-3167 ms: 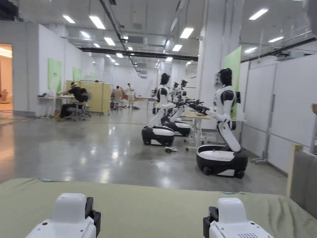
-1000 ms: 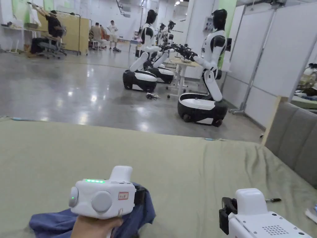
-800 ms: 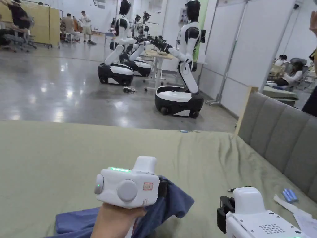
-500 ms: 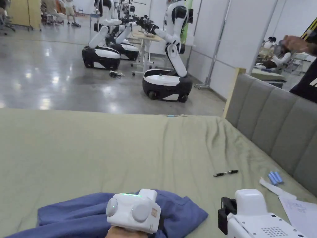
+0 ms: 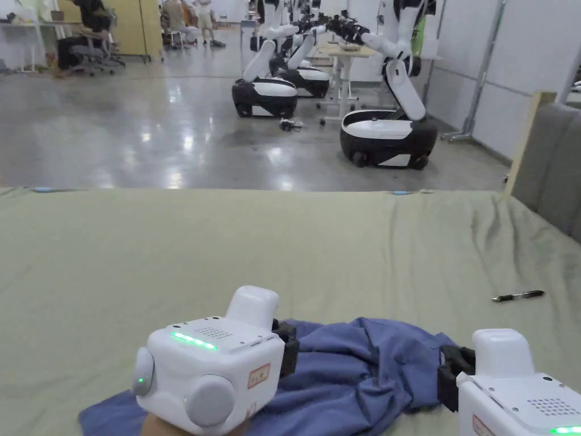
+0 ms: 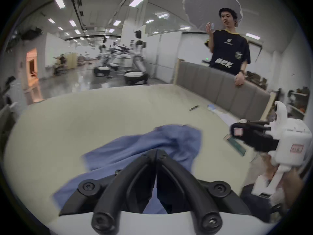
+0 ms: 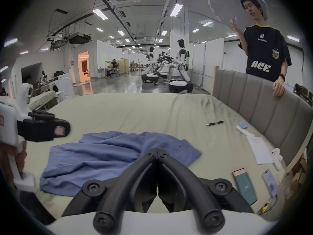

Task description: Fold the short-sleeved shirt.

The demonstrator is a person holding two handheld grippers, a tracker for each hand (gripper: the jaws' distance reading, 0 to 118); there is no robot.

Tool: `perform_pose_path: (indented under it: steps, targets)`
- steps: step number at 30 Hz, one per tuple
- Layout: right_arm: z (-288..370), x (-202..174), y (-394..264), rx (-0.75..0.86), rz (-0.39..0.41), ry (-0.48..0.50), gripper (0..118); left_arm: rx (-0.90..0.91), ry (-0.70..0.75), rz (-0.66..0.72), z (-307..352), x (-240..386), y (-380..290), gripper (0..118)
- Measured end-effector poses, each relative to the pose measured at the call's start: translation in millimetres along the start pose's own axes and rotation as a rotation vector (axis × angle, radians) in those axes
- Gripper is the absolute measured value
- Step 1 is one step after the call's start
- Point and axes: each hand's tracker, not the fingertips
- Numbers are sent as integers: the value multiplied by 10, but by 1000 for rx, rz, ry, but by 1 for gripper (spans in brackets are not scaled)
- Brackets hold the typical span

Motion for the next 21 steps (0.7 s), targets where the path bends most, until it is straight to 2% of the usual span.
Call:
perform_pose_path:
  steps: [1, 2, 4, 5, 7, 9, 10, 12, 15, 16, 17, 18, 21]
  targets:
    - [-1, -85, -29, -3, 2, 8, 0, 8, 70, -15, 162, -131, -46, 3]
    - [-10, -193, -58, -14, 7, 18, 0, -43, 41, 14, 312, -605, -30, 3]
    - [-19, -363, -107, -29, 14, 56, 0, -64, 149, 98, 583, -1130, -55, 3]
    - [-28, -440, -133, -33, 18, 67, 0, -81, 210, 95, 702, -1411, -73, 3]
    - [-60, -541, -158, -48, 23, 85, 0, -150, 321, 97, 724, -1878, -197, 3]
    - [-90, -617, -165, -62, 23, 98, 0, -249, 362, 143, 663, -2284, -313, 3]
    - [-98, -640, -159, -70, 23, 103, 0, -248, 393, 140, 818, -2111, -312, 3]
    - [-115, -678, -150, -77, 35, 111, 0, -334, 362, 220, 704, -2204, -468, 3]
    - [-130, -687, -121, -73, 60, 97, 0, -418, 345, 198, 379, -2276, -627, 6]
    - [-141, -670, -107, -75, 62, 95, 0, -414, 347, 203, 281, -2247, -654, 33]
    - [-156, -637, -89, -77, 63, 87, 0, -422, 368, 192, 118, -2195, -711, 68]
    - [-163, -605, -77, -79, 63, 76, 0, -449, 342, 223, -15, -2319, -774, 91]
    - [-170, -397, -46, -79, 55, 36, 0, -475, 378, 188, -366, -2368, -830, 92]
